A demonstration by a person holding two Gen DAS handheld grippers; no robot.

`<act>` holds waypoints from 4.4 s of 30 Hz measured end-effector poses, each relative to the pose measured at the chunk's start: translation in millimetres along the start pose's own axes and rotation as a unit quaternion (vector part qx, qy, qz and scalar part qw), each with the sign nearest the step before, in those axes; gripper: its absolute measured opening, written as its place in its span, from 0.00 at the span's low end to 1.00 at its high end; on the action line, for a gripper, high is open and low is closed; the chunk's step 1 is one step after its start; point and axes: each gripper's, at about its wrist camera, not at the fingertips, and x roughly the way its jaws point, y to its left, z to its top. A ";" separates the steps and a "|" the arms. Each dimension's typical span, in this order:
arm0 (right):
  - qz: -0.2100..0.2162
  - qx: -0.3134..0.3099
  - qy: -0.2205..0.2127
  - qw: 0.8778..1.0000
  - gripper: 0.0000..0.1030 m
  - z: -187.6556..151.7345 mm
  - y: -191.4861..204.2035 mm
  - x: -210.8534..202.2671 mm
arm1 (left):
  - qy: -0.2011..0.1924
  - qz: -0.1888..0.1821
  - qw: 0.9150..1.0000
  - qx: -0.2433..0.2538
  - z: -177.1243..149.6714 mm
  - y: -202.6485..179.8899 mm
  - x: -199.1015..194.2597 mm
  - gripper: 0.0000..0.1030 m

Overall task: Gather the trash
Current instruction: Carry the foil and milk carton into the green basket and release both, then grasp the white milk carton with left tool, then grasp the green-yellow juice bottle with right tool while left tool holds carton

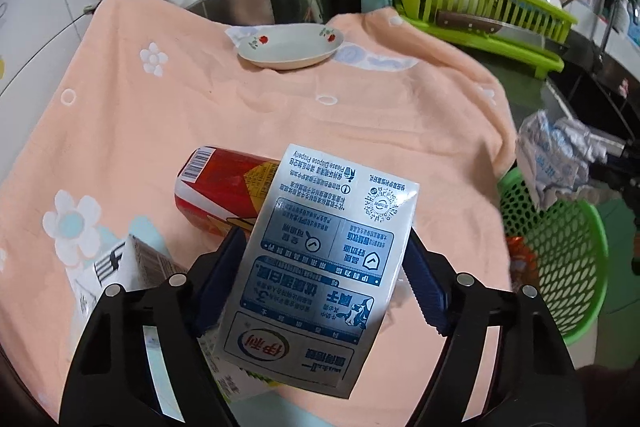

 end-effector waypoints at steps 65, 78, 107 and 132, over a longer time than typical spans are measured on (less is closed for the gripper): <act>-0.084 0.081 -0.028 0.993 0.66 -90.1 -41.3 -110.7 | -0.020 -0.119 0.993 -0.008 -24.7 -197.1 -48.8 0.78; -0.006 0.054 -0.019 0.998 0.69 -52.3 -9.3 -68.1 | -0.042 -0.007 0.995 -0.091 -34.9 -97.7 -80.1 0.78; 0.085 -0.056 -0.001 0.995 0.72 9.4 73.7 10.9 | -0.041 0.192 0.946 -0.257 -44.1 81.2 -22.4 0.91; 0.141 -0.160 0.038 0.976 0.74 35.2 119.1 67.3 | -0.087 0.164 0.941 -0.282 -52.7 111.0 -25.9 0.62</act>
